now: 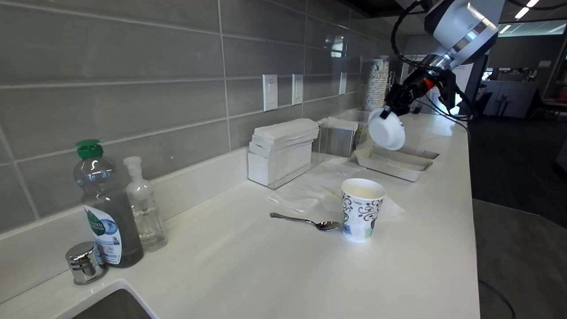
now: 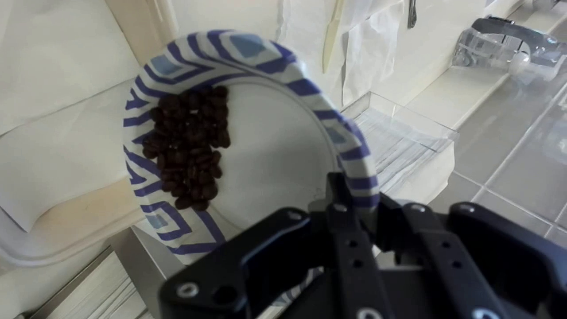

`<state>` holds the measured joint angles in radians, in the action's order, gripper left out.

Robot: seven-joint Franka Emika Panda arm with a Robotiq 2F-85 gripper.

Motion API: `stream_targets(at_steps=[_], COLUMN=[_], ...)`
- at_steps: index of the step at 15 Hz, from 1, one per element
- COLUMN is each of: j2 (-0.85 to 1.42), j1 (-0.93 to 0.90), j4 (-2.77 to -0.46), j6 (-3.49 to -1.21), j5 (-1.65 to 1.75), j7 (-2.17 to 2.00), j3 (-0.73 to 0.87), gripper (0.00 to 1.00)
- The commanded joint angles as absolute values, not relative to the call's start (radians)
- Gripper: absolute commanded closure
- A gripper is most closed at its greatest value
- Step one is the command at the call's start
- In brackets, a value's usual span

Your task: Pour the contents from the bowl to the lunch pack

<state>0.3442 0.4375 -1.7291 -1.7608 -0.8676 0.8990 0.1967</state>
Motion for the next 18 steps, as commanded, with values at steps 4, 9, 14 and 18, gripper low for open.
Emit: stream_targets(at_steps=[4,9,14,18], j2=[0.444,0.500,0.545,0.570], j1=[0.479,0.504,0.532,0.554], j4=[-1.632,-1.583,-1.540,-1.511], j6=[-1.649,-1.578,-1.499,-1.439], j5=[-0.954,-1.015,-1.070,-1.094], j7=[0.963,0.982,0.997,0.998], j3=[0.195,0.193,0.194,0.198], gripper=[0.98,0.98,0.98,0.98])
